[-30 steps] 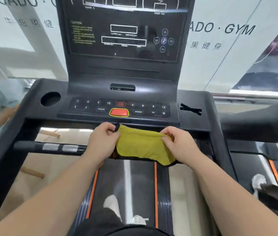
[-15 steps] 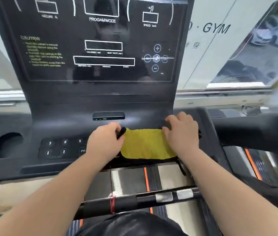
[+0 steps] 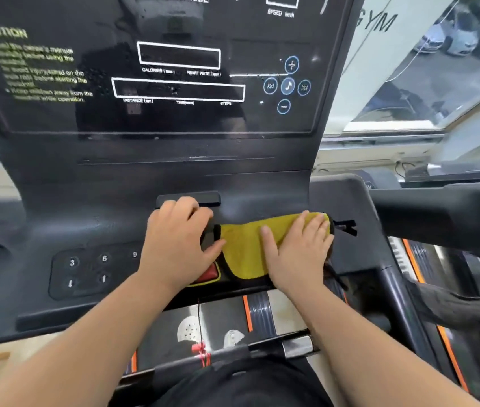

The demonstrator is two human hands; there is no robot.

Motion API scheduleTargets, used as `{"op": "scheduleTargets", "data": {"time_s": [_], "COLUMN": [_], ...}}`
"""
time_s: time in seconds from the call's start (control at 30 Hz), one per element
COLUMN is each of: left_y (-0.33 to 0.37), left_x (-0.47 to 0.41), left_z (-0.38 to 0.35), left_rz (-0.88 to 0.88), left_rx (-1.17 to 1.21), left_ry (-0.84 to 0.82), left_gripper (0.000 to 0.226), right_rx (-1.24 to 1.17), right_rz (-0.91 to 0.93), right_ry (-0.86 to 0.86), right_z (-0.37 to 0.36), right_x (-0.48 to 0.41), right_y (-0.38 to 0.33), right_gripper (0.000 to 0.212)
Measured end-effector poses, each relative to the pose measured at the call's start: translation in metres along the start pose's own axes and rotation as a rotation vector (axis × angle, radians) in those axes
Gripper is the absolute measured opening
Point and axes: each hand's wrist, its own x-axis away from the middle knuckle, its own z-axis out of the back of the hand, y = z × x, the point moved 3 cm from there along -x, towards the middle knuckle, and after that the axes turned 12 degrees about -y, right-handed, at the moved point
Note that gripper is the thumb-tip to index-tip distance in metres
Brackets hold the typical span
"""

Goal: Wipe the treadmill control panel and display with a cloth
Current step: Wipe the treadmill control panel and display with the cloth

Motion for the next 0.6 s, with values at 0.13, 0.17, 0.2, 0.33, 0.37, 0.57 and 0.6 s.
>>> {"op": "scheduleTargets", "data": {"time_s": [0.13,0.17,0.2,0.33,0.37,0.57,0.6], "left_y": [-0.008,-0.010,-0.013,-0.013,-0.012,-0.001,0.000], "left_x": [0.010,0.013,0.015,0.020,0.021,0.025,0.028], "left_z": [0.006,0.007,0.007,0.006,0.005,0.003,0.003], "left_rz": [0.047,0.064,0.082,0.130,0.132,0.216,0.240], "left_rx": [-0.013,-0.021,-0.027,-0.031,-0.038,-0.050,-0.049], "left_ry": [0.027,0.031,0.037,0.058,0.053,0.019,0.025], "left_gripper": [0.046,0.045,0.045,0.043,0.044,0.043,0.043], "right_rx": [0.087,0.111,0.136,0.274,0.330,0.448,0.440], "right_rz": [0.070,0.100,0.136,0.395,0.497,0.846,0.828], "right_ry": [0.005,0.017,0.024,-0.025,-0.048,-0.190,-0.198], "right_z": [0.002,0.001,0.001,0.001,0.001,0.006,0.009], "right_x": [-0.025,-0.028,-0.029,-0.024,-0.020,-0.005,-0.006], "right_y": [-0.021,-0.025,-0.027,-0.027,-0.024,0.030,0.040], "right_gripper": [0.115,0.113,0.111,0.098,0.095,0.093,0.098]}}
